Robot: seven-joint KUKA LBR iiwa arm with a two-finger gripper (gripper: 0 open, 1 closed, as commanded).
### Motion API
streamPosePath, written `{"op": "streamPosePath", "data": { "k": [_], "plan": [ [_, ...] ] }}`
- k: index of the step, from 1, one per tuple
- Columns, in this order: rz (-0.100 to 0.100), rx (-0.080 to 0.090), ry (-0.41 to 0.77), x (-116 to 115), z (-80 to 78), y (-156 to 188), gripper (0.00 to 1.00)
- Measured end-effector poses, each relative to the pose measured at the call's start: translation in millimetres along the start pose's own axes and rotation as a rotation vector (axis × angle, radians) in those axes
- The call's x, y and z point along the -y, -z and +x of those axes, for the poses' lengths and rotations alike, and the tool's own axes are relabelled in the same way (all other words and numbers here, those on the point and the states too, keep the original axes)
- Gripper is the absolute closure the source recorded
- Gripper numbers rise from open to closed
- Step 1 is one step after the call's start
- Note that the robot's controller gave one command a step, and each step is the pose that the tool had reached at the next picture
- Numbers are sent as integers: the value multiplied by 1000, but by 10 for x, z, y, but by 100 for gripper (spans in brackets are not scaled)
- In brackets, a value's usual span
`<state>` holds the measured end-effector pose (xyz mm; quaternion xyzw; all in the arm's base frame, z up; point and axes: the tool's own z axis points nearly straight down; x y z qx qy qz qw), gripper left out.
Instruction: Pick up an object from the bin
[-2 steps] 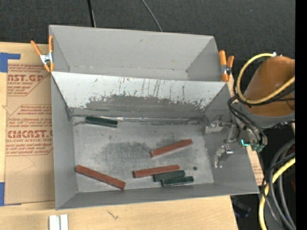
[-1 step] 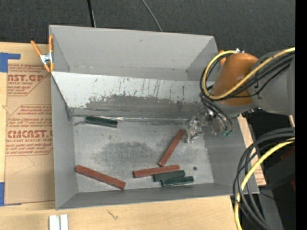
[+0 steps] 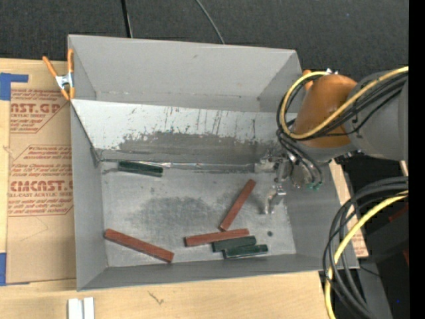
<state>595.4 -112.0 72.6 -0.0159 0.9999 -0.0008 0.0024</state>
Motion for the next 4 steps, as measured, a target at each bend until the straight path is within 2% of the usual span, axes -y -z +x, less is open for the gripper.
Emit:
{"op": "streamPosePath", "data": {
  "k": [1,2,3,4],
  "plan": [
    [0,1,0,0,-1,0,0],
    [1,15,326,-548,21,42,100],
    [1,15,326,-548,21,42,100],
    [-3,-1,405,-626,109,1302,100]
  ]
}}
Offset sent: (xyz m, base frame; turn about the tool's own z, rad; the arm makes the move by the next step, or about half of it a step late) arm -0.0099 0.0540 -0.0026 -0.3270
